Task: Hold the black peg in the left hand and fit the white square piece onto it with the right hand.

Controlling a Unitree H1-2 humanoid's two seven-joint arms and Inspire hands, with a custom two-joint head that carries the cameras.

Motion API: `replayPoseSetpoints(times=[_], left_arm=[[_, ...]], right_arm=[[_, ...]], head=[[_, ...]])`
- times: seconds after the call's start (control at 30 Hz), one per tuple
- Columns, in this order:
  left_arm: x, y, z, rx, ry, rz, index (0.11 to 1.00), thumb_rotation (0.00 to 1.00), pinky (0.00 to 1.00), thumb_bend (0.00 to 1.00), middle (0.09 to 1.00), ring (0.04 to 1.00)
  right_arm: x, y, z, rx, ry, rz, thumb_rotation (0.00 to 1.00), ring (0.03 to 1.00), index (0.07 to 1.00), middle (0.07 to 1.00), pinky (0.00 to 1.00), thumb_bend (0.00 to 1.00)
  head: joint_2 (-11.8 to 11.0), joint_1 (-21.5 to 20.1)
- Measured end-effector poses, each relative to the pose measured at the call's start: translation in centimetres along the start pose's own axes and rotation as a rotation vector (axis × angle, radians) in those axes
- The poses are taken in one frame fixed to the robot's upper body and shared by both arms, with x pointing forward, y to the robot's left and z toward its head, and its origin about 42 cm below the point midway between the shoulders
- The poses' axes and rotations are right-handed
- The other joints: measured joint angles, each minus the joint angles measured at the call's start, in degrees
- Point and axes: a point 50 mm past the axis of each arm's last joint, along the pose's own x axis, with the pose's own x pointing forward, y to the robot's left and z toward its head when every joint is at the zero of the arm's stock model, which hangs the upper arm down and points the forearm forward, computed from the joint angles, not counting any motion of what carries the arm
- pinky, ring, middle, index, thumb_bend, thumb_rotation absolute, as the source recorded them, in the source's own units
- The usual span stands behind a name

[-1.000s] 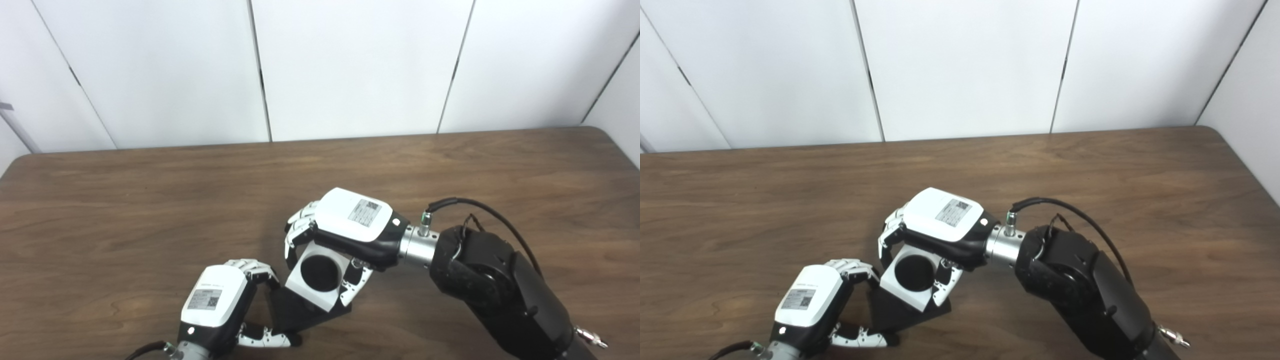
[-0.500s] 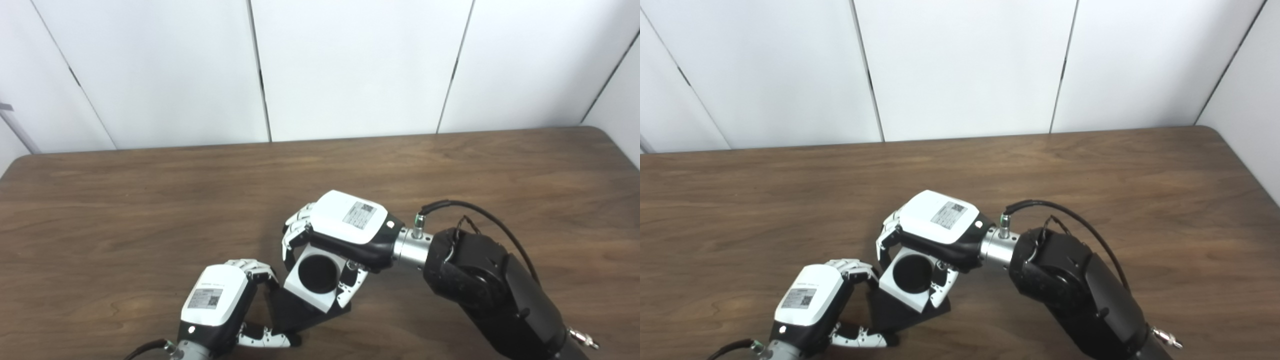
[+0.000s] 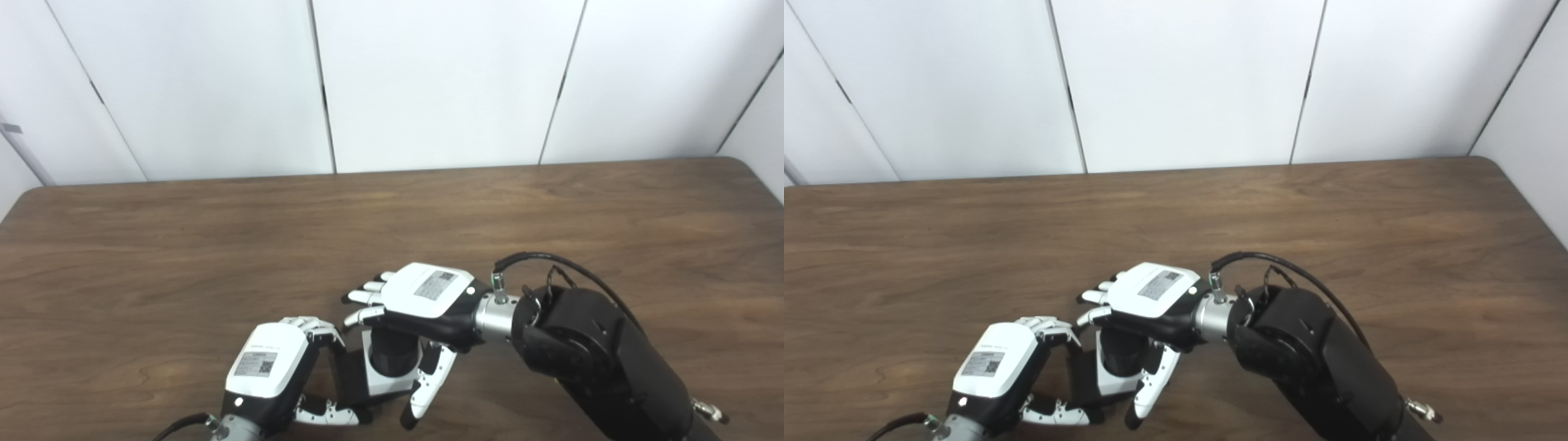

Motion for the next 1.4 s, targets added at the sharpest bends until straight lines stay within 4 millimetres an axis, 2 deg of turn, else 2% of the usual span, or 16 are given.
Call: replayPoseSetpoints(times=[0.3,0.5,0.53,0.57,0.6,0.63,0.67,0.73,1.0,1.13,1.33,1.4], left_arm=[[0.0,0.0,0.0,0.0,0.002,0.001,0.49,0.07,0.78,0.51,0.724,0.777],[-0.1,0.0,-0.1,-0.006,0.008,0.01,0.497,0.08,0.77,0.5,0.715,0.751],[-0.1,0.0,-0.1,-0.008,0.01,0.013,0.612,0.23,0.77,0.57,0.728,0.755],[-0.1,0.0,-0.1,-0.009,0.012,0.015,0.7,0.31,0.76,0.68,0.748,0.756],[-0.2,0.0,-0.2,-0.02,0.014,0.019,0.801,0.34,0.74,0.85,0.781,0.762],[-0.2,0.0,-0.3,-0.044,0.016,0.025,0.862,0.35,0.73,0.92,0.808,0.771],[-0.3,0.0,-0.3,-0.081,0.015,0.03,0.927,0.35,0.72,0.97,0.84,0.784],[-0.2,0.1,-0.5,-0.149,0.016,0.04,0.981,0.35,0.71,0.99,0.87,0.796],[-0.7,0.5,-1.0,-0.382,0.0,0.003,1.0,0.36,0.84,1.0,0.992,0.947],[-0.7,0.6,-1.0,-0.466,-0.004,-0.022,1.0,0.34,0.83,1.0,1.0,0.958],[-0.6,0.9,-1.0,-0.502,-0.003,-0.022,1.0,0.36,0.82,1.0,1.0,0.96],[-0.6,0.9,-1.1,-0.542,-0.004,-0.022,1.0,0.37,0.85,1.0,1.0,0.981]], right_arm=[[-0.8,0.4,-0.9,0.053,0.047,-0.02,0.59,1.0,0.952,1.0,1.0,1.0],[-2.6,0.6,-1.8,0.086,0.096,-0.046,0.57,1.0,0.941,1.0,1.0,1.0],[-2.9,0.7,-2.0,0.092,0.106,-0.053,0.58,1.0,0.939,1.0,1.0,1.0],[-3.1,0.8,-2.2,0.1,0.115,-0.058,0.58,1.0,0.935,1.0,1.0,1.0],[-3.3,1.0,-2.4,0.109,0.122,-0.066,0.58,1.0,0.932,0.998,1.0,1.0],[-3.5,1.2,-2.4,0.119,0.127,-0.071,0.59,1.0,0.929,0.996,1.0,1.0],[-3.7,1.5,-2.5,0.132,0.132,-0.077,0.59,1.0,0.925,0.994,1.0,1.0],[-4.0,1.9,-2.6,0.148,0.139,-0.086,0.58,1.0,0.92,0.992,1.0,1.0],[-4.4,1.8,-3.0,0.169,0.159,-0.109,0.58,1.0,0.902,0.969,1.0,1.0],[-4.5,1.7,-3.2,0.18,0.165,-0.113,0.58,1.0,0.894,0.962,1.0,0.99],[-4.3,1.6,-3.4,0.186,0.172,-0.118,0.6,1.0,0.887,0.951,1.0,0.98],[-4.2,1.6,-3.7,0.197,0.175,-0.119,0.62,1.0,0.897,0.955,1.0,0.97]], head=[[0.0,-0.26],[0.17,-0.26],[0.18,-0.18],[0.26,-0.26],[0.26,-0.61],[0.26,-0.62],[0.35,-0.7],[0.35,-0.79],[0.44,-0.97],[0.62,-0.79],[0.18,-0.79],[-0.17,-1.05]])
